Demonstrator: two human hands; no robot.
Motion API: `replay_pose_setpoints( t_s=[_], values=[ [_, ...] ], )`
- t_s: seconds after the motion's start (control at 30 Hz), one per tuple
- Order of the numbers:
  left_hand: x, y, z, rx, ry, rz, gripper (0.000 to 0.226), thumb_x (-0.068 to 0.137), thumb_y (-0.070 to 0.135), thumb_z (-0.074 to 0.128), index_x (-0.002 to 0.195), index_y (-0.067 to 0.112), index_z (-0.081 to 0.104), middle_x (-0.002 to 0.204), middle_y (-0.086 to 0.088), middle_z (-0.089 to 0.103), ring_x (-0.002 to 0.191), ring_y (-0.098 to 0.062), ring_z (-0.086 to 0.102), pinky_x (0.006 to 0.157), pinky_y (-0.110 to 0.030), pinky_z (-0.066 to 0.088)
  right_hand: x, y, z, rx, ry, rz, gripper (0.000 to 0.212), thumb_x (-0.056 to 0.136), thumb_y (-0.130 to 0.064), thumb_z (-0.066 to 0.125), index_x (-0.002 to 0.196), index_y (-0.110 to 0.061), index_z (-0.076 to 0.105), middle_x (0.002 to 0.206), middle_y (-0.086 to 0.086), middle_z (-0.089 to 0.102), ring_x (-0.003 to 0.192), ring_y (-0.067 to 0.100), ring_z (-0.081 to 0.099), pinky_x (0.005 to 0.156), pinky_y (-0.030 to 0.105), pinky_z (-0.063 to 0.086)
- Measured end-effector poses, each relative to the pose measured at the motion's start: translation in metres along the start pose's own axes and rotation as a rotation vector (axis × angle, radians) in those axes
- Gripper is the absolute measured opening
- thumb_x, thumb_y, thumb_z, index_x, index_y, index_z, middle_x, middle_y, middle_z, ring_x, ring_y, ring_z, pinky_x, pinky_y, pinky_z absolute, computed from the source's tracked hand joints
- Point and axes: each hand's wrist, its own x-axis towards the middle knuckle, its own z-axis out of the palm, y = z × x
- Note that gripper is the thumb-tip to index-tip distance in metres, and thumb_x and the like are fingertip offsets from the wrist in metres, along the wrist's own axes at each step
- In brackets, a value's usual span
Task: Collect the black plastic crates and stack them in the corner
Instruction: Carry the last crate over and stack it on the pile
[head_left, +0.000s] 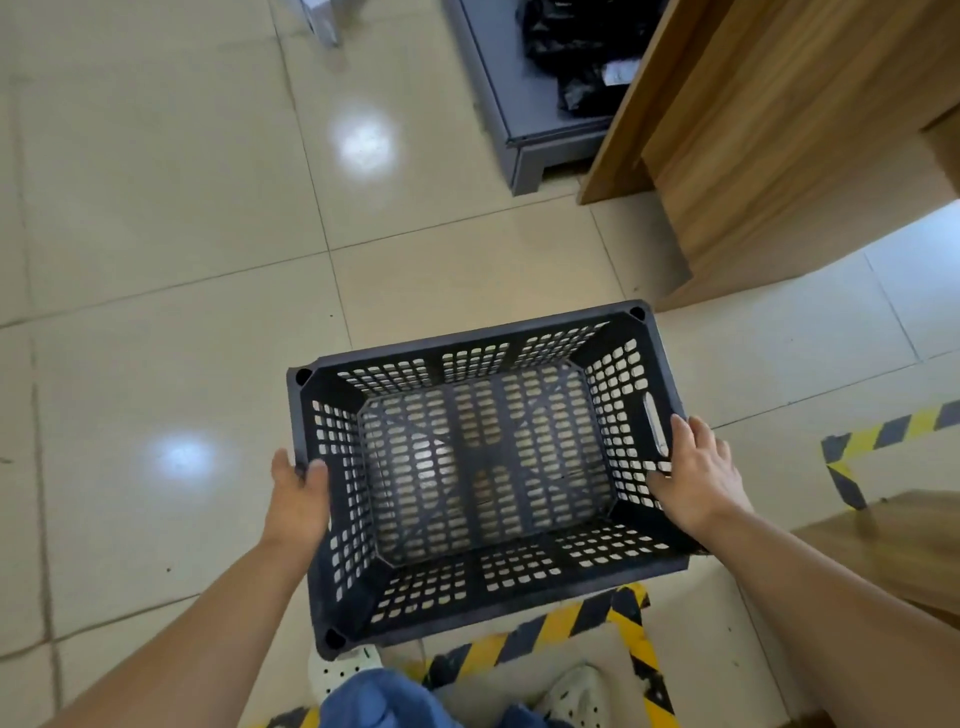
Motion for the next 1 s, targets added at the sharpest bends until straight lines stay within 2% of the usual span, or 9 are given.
replay_pose_setpoints(
  t_s=[0.07, 0.13, 0.3, 0.4, 0.43, 0.5, 0.6, 0.73, 1.0],
  values=[
    [0.003, 0.006, 0.006, -0.368, -0.029, -0.252, 0.043, 0.089, 0.044, 0.036, 0.115, 0.015, 0.053, 0.121, -0.016, 0.060, 0.099, -0.036, 0.059, 0.091, -0.047, 0.046, 0.014, 0.001, 0.001, 0.020, -0.010, 0.009, 0.080, 0.084, -0.025, 0.058, 0.148, -0.015, 0.012, 0.154, 0.006, 0.016, 0.135, 0.032, 0.024, 0.109, 0.046, 0.030],
    [0.003, 0.013, 0.005, -0.619, 0.000, -0.359, 0.038, 0.089, 0.046, 0.031, 0.085, 0.017, 0.056, 0.089, -0.011, 0.063, 0.074, -0.028, 0.058, 0.077, -0.038, 0.047, 0.028, -0.001, 0.002, 0.100, -0.025, 0.023, 0.084, 0.081, -0.025, 0.062, 0.148, -0.017, 0.012, 0.153, 0.005, 0.019, 0.135, 0.031, 0.025, 0.109, 0.048, 0.030],
    [0.010, 0.018, -0.007, -0.764, 0.037, -0.406, 0.056, 0.096, 0.048, 0.016, 0.098, 0.014, 0.061, 0.092, -0.005, 0.061, 0.080, -0.018, 0.054, 0.072, -0.032, 0.041, 0.050, -0.012, -0.001, 0.763, -0.018, 0.262, 0.045, 0.083, -0.039, 0.054, 0.121, -0.019, 0.043, 0.125, 0.016, 0.054, 0.105, 0.033, 0.057, 0.092, 0.055, 0.047],
    [0.018, 0.012, -0.019, -0.771, -0.016, -0.446, 0.068, 0.095, 0.053, 0.010, 0.101, 0.011, 0.063, 0.106, -0.006, 0.061, 0.094, -0.018, 0.055, 0.085, -0.035, 0.036, 0.042, -0.028, -0.022, 1.048, -0.067, 0.381, 0.047, 0.092, -0.045, 0.036, 0.121, -0.009, 0.046, 0.108, 0.021, 0.060, 0.084, 0.031, 0.059, 0.081, 0.045, 0.048],
    [0.019, 0.010, -0.024, -0.767, -0.040, -0.451, 0.070, 0.095, 0.054, 0.009, 0.108, 0.011, 0.062, 0.110, -0.007, 0.061, 0.100, -0.019, 0.054, 0.086, -0.036, 0.035, 0.041, -0.029, -0.027, 1.118, -0.103, 0.402, 0.052, 0.094, -0.047, 0.031, 0.126, -0.007, 0.043, 0.106, 0.020, 0.059, 0.086, 0.032, 0.058, 0.084, 0.045, 0.046],
    [0.021, 0.008, -0.036, -0.759, -0.067, -0.445, 0.073, 0.094, 0.055, 0.008, 0.119, 0.010, 0.060, 0.118, -0.006, 0.060, 0.107, -0.020, 0.052, 0.089, -0.037, 0.035, 0.033, -0.036, -0.039, 1.223, -0.123, 0.443, 0.063, 0.096, -0.054, 0.024, 0.144, -0.013, 0.030, 0.130, 0.018, 0.051, 0.114, 0.037, 0.050, 0.096, 0.054, 0.035],
    [0.017, 0.008, -0.062, -0.750, -0.082, -0.472, 0.074, 0.093, 0.057, 0.008, 0.118, 0.012, 0.061, 0.122, -0.007, 0.059, 0.105, -0.020, 0.053, 0.092, -0.038, 0.035, 0.022, -0.047, -0.049, 1.240, -0.135, 0.472, 0.074, 0.091, -0.066, 0.016, 0.150, -0.022, 0.022, 0.151, 0.014, 0.033, 0.137, 0.035, 0.031, 0.105, 0.059, 0.024],
    [0.006, 0.008, -0.111, -0.772, -0.089, -0.489, 0.077, 0.091, 0.064, 0.010, 0.124, 0.014, 0.058, 0.128, -0.009, 0.056, 0.114, -0.024, 0.049, 0.096, -0.042, 0.034, 0.000, -0.072, -0.064, 1.208, -0.208, 0.459, 0.081, 0.087, -0.071, 0.009, 0.146, -0.018, 0.029, 0.146, 0.014, 0.039, 0.133, 0.033, 0.034, 0.103, 0.058, 0.025],
    [-0.045, 0.027, -0.244, -0.945, -0.077, -0.488, 0.080, 0.089, 0.067, 0.009, 0.125, 0.013, 0.057, 0.118, -0.010, 0.060, 0.102, -0.025, 0.054, 0.086, -0.042, 0.036, -0.072, -0.151, -0.122, 1.164, -0.347, 0.451, 0.089, 0.083, -0.076, 0.006, 0.137, -0.017, 0.044, 0.130, 0.012, 0.050, 0.120, 0.031, 0.043, 0.100, 0.058, 0.028]
  ],
)
